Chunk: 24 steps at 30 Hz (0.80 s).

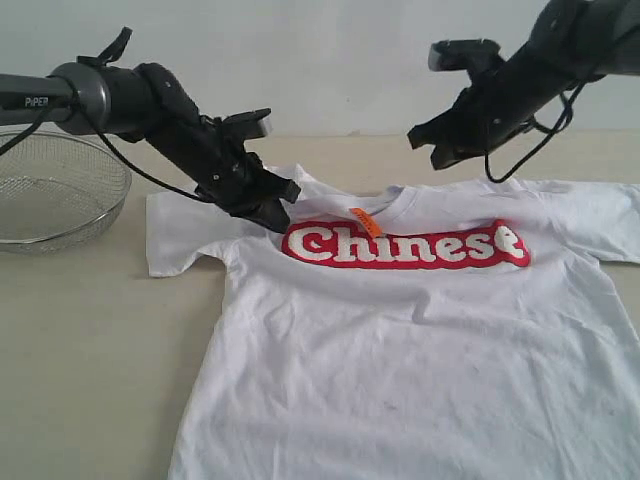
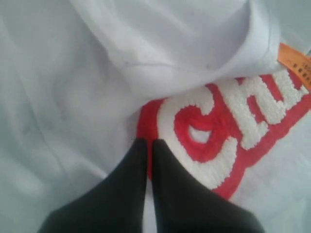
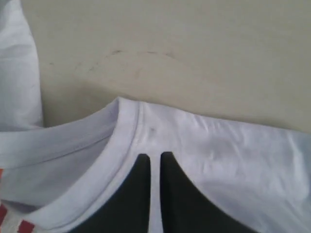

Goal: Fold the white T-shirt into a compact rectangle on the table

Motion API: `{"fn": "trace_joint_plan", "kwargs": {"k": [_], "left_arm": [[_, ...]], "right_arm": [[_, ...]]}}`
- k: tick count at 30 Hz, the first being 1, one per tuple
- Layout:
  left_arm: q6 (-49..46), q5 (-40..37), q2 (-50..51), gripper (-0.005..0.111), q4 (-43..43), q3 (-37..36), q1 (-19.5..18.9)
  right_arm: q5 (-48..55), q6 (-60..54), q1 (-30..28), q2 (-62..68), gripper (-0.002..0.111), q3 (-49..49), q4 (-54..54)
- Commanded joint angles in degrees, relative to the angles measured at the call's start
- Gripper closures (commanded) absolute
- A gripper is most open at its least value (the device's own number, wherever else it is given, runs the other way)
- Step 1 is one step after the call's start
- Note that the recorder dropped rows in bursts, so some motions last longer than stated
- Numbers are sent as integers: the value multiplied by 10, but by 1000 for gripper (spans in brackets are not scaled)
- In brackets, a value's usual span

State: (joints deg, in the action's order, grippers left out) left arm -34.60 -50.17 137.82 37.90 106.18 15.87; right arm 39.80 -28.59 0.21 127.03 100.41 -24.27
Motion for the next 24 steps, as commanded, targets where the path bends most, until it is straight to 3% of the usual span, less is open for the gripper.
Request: {"fn": "trace_joint_plan", "kwargs": {"k": [1,7,18,24], "left_arm": [[-3,-22,-2,102,-5,3,-2],[-20,-89,-2,102,-25,2,8],[-16,-77,-2,102,-45,-60,42],[-10,-103,-2,102,-44,-74,42]], "right_arm": [[-22,32,3,35,107,3,11],[-32,33,3,51,107,3,11],[-32,32,3,93,107,28,31],[-16,130,3,128,107,87,133]]}}
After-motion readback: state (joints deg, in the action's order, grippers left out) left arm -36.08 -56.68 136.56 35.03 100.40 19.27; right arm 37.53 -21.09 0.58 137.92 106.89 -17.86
